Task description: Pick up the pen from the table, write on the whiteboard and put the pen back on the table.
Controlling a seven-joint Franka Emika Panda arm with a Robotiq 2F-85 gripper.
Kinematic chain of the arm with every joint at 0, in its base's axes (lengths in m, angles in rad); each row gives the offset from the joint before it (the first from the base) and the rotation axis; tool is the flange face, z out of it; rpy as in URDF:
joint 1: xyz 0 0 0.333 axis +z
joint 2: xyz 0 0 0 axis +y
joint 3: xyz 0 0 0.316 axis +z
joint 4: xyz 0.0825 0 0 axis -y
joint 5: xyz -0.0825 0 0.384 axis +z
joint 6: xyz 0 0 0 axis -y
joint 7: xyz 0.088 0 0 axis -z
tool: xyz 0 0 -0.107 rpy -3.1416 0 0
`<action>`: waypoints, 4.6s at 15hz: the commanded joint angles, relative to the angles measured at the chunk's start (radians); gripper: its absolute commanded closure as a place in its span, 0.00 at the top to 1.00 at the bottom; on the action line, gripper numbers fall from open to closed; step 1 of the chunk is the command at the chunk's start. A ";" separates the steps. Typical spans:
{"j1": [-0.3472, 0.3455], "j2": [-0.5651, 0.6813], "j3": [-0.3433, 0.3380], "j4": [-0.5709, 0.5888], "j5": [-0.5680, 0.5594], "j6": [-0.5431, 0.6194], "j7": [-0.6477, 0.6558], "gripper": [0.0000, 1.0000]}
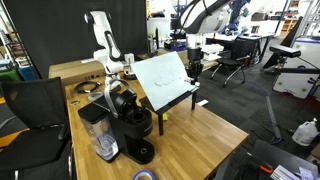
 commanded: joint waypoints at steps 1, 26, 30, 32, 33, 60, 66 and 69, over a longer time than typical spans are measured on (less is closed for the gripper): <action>0.021 -0.003 -0.008 0.002 -0.017 0.044 0.015 0.05; 0.052 0.322 0.024 0.446 -0.029 0.025 0.056 0.05; 0.047 0.366 0.026 0.505 -0.033 -0.002 0.052 0.05; 0.046 0.390 0.027 0.533 -0.034 -0.013 0.053 0.05; 0.044 0.406 0.028 0.554 -0.034 -0.025 0.055 0.05; 0.007 0.504 0.037 0.692 -0.056 -0.154 0.058 0.05; 0.020 0.491 0.043 0.693 -0.062 -0.144 0.059 0.05; 0.033 0.485 0.051 0.684 -0.066 -0.139 0.058 0.05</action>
